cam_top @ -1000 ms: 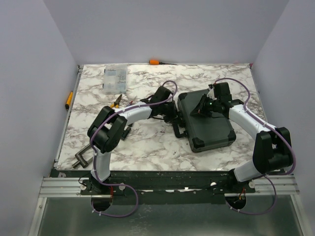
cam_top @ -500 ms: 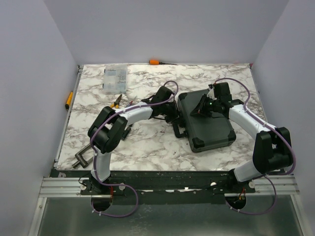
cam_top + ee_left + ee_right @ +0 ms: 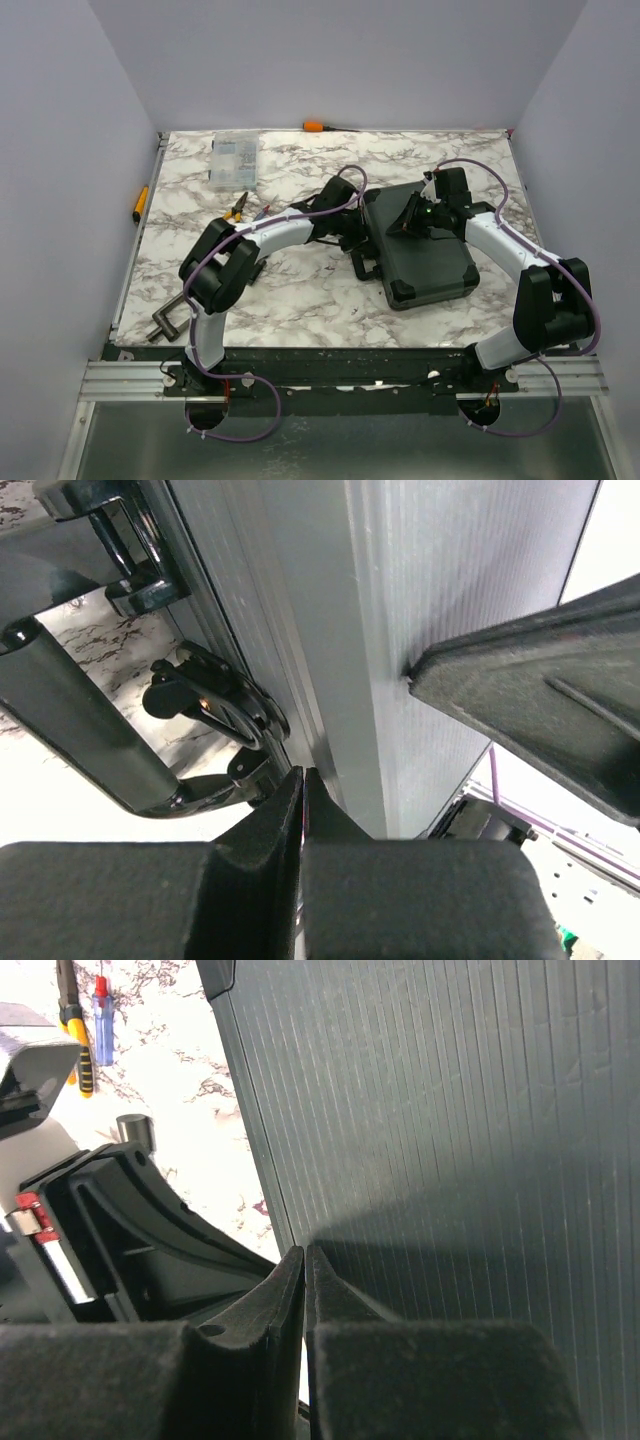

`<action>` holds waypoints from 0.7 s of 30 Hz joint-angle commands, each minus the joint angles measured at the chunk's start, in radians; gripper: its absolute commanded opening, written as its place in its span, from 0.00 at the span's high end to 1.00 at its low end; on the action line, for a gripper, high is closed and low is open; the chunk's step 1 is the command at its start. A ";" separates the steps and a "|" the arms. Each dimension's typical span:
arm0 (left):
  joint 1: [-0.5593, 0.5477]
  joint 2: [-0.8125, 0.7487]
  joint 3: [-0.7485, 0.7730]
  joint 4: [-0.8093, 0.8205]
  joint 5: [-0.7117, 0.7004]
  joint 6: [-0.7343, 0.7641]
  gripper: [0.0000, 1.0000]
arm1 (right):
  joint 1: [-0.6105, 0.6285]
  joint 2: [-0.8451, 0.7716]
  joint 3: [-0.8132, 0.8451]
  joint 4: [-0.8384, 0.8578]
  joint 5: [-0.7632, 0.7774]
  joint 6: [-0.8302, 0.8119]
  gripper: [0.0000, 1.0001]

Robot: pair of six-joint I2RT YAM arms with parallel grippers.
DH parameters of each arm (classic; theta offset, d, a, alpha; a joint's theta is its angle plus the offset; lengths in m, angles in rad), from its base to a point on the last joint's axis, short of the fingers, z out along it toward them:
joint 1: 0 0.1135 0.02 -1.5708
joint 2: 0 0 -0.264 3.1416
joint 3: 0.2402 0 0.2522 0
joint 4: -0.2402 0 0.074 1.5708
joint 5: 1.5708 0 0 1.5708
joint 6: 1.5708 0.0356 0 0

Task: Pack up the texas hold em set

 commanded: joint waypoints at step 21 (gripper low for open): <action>0.044 -0.071 -0.077 0.022 -0.037 0.025 1.00 | 0.006 0.106 -0.094 -0.215 0.139 -0.073 0.92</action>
